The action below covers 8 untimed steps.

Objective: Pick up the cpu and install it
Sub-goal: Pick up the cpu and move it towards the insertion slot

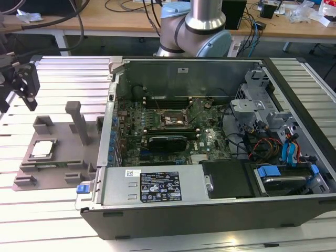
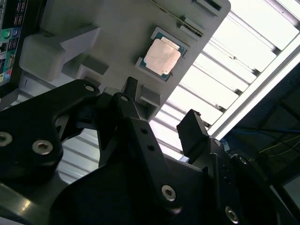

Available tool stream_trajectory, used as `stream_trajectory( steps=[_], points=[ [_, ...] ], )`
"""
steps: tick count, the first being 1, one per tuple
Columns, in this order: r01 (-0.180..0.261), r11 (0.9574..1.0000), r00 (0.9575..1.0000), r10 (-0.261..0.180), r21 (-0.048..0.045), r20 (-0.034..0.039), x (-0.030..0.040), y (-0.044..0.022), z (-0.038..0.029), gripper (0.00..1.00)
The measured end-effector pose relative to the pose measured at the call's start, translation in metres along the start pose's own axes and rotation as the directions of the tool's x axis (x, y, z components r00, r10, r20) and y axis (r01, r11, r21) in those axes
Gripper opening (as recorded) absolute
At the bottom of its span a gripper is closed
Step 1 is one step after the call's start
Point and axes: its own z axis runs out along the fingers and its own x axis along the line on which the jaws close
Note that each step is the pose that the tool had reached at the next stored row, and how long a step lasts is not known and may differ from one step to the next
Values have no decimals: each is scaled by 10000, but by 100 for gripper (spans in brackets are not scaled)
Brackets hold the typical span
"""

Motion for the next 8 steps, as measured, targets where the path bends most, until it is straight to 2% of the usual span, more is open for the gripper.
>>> stream_trajectory(
  steps=[8],
  points=[
    [0,10000,10000,0,-1,1,1,0,41,62]
  ],
)
